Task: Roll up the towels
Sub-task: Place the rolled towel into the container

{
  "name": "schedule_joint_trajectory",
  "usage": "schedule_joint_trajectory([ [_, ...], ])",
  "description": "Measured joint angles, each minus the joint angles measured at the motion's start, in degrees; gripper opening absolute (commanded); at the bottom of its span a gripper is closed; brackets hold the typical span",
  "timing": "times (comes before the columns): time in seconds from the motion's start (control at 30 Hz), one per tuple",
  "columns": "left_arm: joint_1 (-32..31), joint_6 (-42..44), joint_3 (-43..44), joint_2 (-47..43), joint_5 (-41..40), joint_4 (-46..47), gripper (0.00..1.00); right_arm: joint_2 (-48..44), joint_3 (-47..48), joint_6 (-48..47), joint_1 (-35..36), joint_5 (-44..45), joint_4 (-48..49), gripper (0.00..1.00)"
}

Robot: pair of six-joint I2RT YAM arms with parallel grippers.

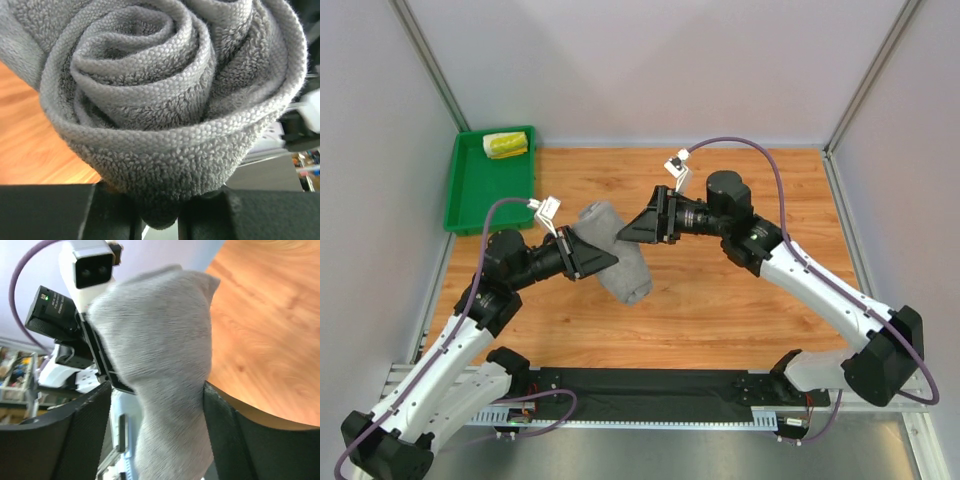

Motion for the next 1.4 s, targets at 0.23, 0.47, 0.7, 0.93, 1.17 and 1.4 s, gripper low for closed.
schedule_joint_trajectory([
  [0.23, 1.22, 1.73, -1.09, 2.60, -4.79, -13.31, 0.00, -4.35, 4.31, -9.27, -4.15, 6.51, -12.11, 0.85],
  [0.47, 6.01, 4.96, 1.90, 2.67, -7.78, -20.85, 0.00, -9.14, 5.46, -13.09, -9.22, 9.97, -18.27, 0.86],
  [0.7, 21.40, 7.54, 9.14, 8.41, -9.51, -20.96, 0.00, -12.07, 1.25, -13.81, -9.64, 10.08, -20.20, 0.85],
  [0.93, 34.67, 5.49, 13.22, 20.65, -13.35, -12.76, 0.00, -12.37, -3.39, -14.43, -9.64, 9.73, -21.20, 0.85],
  [1.17, 42.69, 0.35, 21.70, 39.89, -16.90, 1.95, 0.00, -8.76, -3.91, -14.71, -9.64, 7.23, -19.76, 0.84],
  [1.4, 44.70, -2.01, 31.26, 58.18, -22.88, 13.60, 0.00, -4.22, -4.70, -14.99, -9.64, 3.82, -17.64, 0.84],
])
